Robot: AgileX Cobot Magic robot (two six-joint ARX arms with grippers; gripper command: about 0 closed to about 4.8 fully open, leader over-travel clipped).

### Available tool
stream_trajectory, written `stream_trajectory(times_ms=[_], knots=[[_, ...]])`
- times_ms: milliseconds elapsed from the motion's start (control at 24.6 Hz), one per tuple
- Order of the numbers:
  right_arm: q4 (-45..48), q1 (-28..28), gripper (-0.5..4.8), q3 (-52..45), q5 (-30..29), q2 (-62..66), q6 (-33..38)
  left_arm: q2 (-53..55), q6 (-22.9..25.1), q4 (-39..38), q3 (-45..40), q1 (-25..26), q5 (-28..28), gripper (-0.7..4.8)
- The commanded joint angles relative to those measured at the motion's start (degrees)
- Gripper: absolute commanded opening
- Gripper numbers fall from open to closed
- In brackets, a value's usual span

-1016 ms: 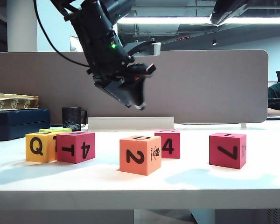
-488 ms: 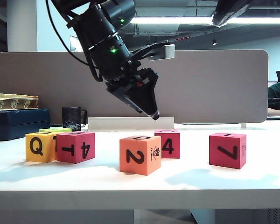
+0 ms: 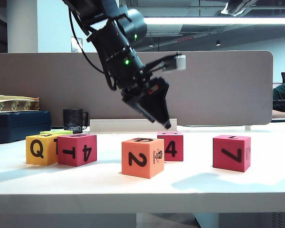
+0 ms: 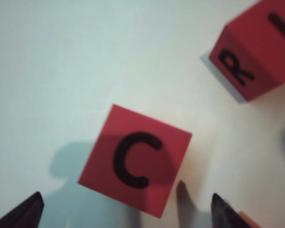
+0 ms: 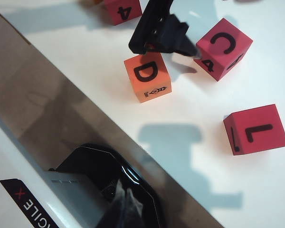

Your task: Select the appropriate blocks from the scattered letter blocks on the table and arrange them in a row to spell out "ABCD".

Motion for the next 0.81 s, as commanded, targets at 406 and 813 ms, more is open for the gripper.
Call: stream_trajectory(times_ms=[406, 813], knots=[[-1.2, 0.0, -0.02, 0.6, -0.1, -0.2, 0.0, 2.0, 4.3, 3.2, 1.6, -0.2, 1.6, 4.79], [-1.0, 0.0, -0.02, 0.6, 0.0, -0.2, 0.0, 4.9, 4.0, 4.1, 2.0, -0.2, 1.6, 4.79]])
